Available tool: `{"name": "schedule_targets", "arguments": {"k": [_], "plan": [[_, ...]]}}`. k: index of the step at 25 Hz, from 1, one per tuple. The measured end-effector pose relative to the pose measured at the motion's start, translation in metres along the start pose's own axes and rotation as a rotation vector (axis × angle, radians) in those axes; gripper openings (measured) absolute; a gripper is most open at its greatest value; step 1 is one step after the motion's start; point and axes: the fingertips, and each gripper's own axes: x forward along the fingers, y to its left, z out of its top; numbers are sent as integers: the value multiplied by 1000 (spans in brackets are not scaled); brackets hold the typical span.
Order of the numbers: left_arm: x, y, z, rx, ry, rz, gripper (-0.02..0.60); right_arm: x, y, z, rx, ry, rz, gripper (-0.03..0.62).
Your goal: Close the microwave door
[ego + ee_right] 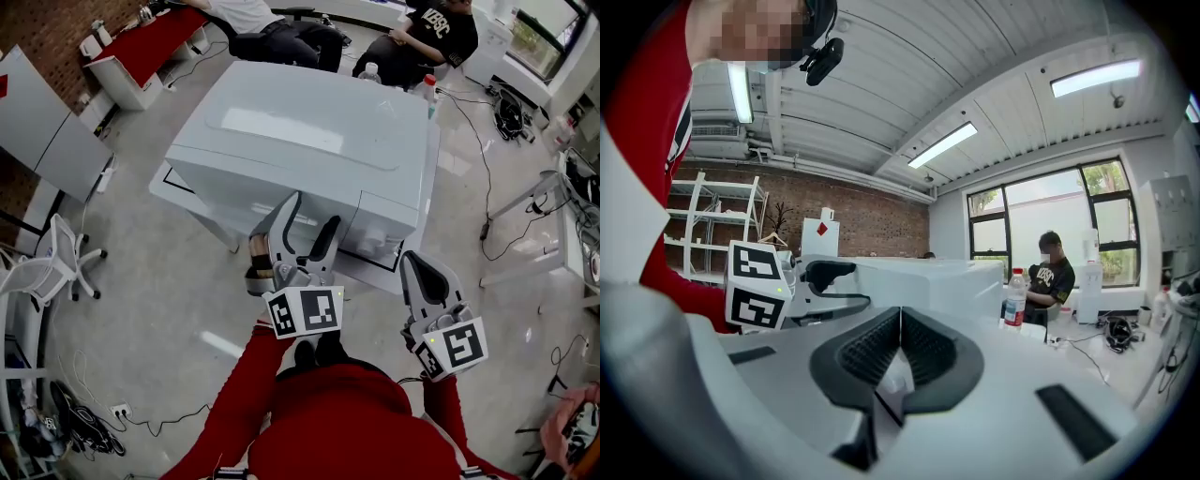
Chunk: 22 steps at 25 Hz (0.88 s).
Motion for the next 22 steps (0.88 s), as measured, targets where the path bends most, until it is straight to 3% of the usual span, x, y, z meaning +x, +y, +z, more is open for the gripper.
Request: {"name": "schedule_targets", "arguments": {"k": [9, 11, 13, 16, 17, 20, 22], "plan": [[-4, -1, 0, 30, -27, 15, 322, -4, -1, -1, -7, -3, -4, 14], [-15, 6, 6, -3, -54, 10, 322, -2, -1, 1, -10, -10, 1, 14], [-29, 19, 17, -83, -103, -30, 307, 0, 2, 5, -11, -21, 12, 14], [-43, 41, 34, -109, -194, -118, 238, 2, 7, 11, -3, -47, 36, 14], [-48, 44, 33, -157, -213, -134, 184, 2, 9, 12, 0, -53, 44, 14], [-63, 41, 9, -498, -181, -137, 28, 2, 16, 11, -1, -52, 69, 14], [-74, 27, -5, -577, -143, -178, 11, 1, 19, 9, -1, -46, 81, 14]]}}
